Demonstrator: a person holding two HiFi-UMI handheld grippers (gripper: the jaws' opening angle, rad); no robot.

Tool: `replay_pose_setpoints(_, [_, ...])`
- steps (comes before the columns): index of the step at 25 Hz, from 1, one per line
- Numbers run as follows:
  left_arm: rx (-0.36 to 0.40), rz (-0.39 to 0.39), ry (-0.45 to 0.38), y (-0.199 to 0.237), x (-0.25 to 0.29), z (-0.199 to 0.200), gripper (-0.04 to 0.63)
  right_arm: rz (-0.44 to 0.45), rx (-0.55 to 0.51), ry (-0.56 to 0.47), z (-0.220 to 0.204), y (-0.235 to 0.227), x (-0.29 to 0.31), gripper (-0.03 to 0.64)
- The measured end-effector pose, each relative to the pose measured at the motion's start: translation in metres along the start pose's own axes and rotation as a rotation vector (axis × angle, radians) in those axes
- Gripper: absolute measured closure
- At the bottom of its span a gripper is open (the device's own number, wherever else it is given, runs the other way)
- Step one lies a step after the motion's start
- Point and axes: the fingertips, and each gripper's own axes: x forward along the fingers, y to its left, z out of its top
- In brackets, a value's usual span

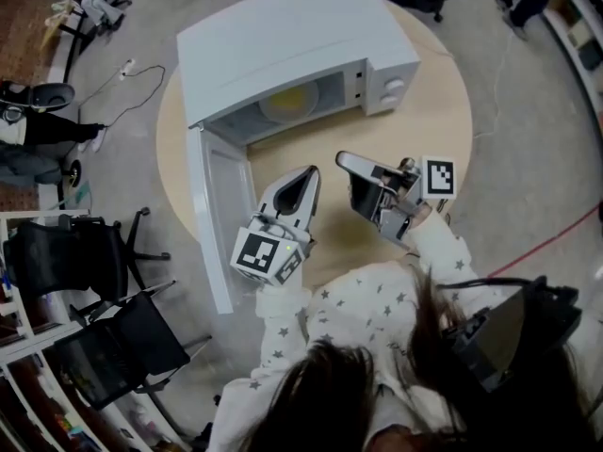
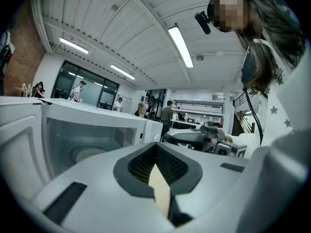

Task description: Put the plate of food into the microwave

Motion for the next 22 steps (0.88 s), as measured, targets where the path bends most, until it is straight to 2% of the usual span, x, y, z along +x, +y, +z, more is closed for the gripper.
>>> replay_pose_setpoints(5, [-0.046, -0.019, -0.010, -0.016, -0.008, 0.003, 0.594, 0.034, 0.064, -0.033, -0.012, 0.002, -0.008, 0.611])
replay_pose_setpoints(22, [-0.022, -0.007, -0.011, -0.024, -0.011, 0.011, 0.594, 0.055, 0.086, 0.004, -0.019, 0.006, -0.009, 0.611])
